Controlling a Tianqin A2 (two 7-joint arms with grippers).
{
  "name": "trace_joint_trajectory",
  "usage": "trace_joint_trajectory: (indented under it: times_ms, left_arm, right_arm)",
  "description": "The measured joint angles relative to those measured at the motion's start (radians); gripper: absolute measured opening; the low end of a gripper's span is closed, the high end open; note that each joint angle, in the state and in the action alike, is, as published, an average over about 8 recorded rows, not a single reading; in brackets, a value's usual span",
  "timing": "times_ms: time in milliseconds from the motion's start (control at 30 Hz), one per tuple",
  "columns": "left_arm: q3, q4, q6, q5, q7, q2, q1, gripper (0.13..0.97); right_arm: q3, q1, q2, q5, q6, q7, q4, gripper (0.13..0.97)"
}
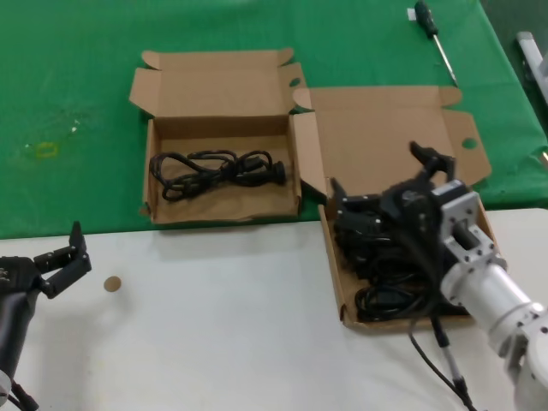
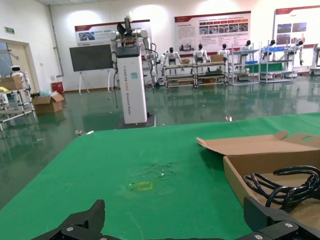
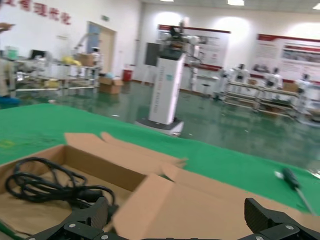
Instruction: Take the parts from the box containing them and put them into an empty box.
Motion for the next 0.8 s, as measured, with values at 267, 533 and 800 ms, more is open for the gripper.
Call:
trace_joint_trajectory:
  times_ms: [267, 533, 800]
  left_arm:
    - [0.000, 0.000, 0.000, 0.000, 0.000, 0.000, 0.000, 0.966]
    - [0.000, 0.000, 0.000, 0.000, 0.000, 0.000, 0.000, 0.966]
    - [0.000, 0.000, 0.000, 0.000, 0.000, 0.000, 0.000, 0.966]
  right_arm:
    - [0.061, -0.111, 0.007, 0.060, 0.081, 0.022, 0.068, 0.966]
    - [0.080, -0.147, 0.009, 0.079, 0.107, 0.029, 0.090, 0.966]
    - [0.080, -0.148, 0.009, 0.080, 0.108, 0.029, 0.090, 0.966]
